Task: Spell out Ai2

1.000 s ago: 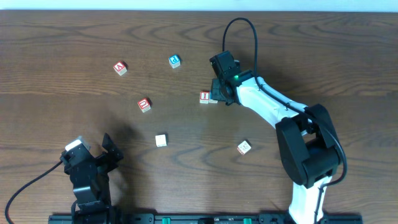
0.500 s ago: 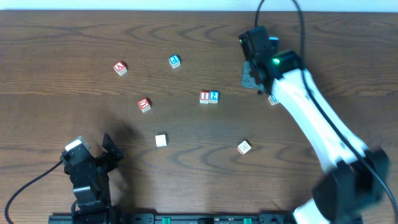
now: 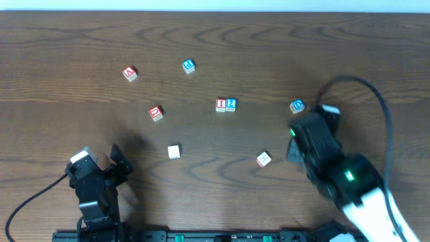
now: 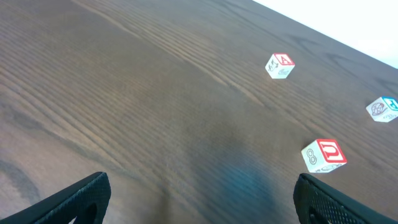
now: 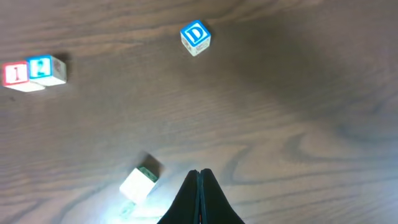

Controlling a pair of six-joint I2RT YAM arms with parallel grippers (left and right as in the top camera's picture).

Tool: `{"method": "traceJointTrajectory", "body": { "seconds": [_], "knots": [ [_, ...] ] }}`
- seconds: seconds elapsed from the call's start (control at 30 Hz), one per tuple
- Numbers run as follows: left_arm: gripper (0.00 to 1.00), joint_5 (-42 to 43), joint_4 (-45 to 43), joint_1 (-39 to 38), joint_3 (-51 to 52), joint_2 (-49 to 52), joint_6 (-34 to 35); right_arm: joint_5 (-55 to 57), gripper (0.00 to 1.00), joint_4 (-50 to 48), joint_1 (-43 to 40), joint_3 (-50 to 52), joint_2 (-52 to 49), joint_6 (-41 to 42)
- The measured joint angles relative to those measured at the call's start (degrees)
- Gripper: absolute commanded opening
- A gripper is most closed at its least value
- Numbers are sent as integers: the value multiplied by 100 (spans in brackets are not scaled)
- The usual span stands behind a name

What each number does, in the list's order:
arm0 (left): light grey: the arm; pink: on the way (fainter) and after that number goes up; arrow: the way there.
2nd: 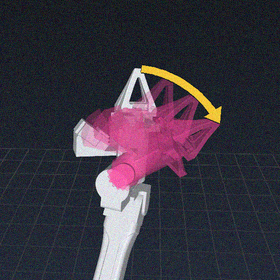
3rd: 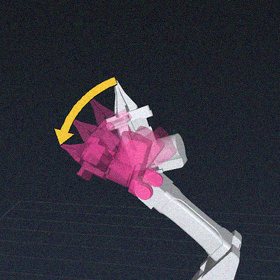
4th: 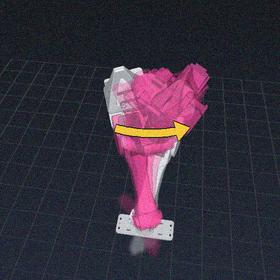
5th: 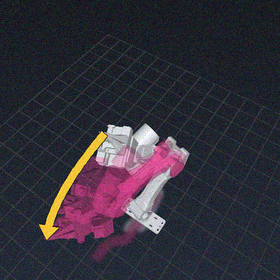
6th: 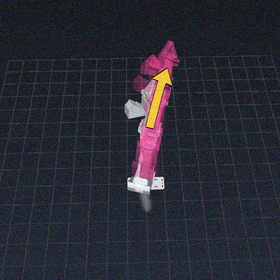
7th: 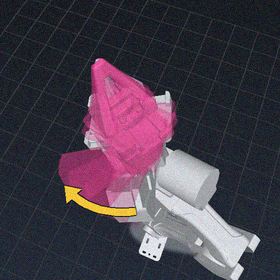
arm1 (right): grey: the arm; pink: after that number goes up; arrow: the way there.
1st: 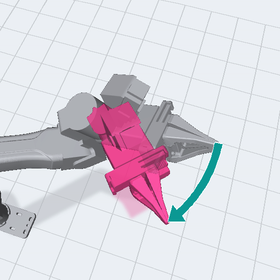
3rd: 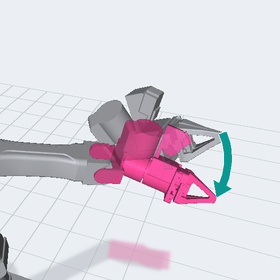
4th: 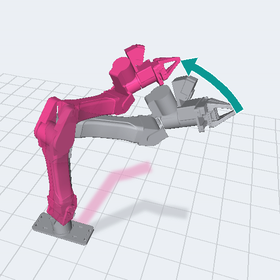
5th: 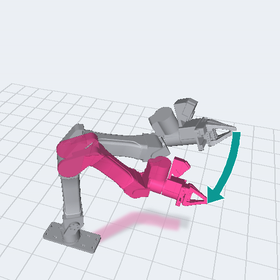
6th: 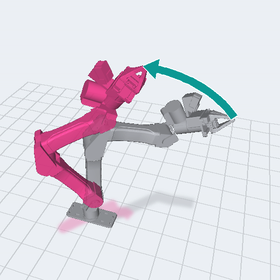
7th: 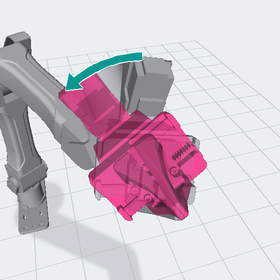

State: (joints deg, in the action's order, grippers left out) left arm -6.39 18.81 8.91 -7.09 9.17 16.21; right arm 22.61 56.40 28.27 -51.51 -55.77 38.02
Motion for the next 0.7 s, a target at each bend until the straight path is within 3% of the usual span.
{"method": "traceJointTrajectory", "body": {
  "seconds": [0.1,0.13,0.17,0.7],
  "knots": [
    [95,2,0,0,0,-2,0,4,59,-57,13,345,605,118],
    [95,2,2,0,0,-2,0,9,89,-57,15,437,776,140],
    [95,2,2,0,0,-2,0,11,99,-55,15,476,857,168],
    [95,2,2,0,0,-2,0,-120,99,-76,15,509,933,190]
  ]
}}
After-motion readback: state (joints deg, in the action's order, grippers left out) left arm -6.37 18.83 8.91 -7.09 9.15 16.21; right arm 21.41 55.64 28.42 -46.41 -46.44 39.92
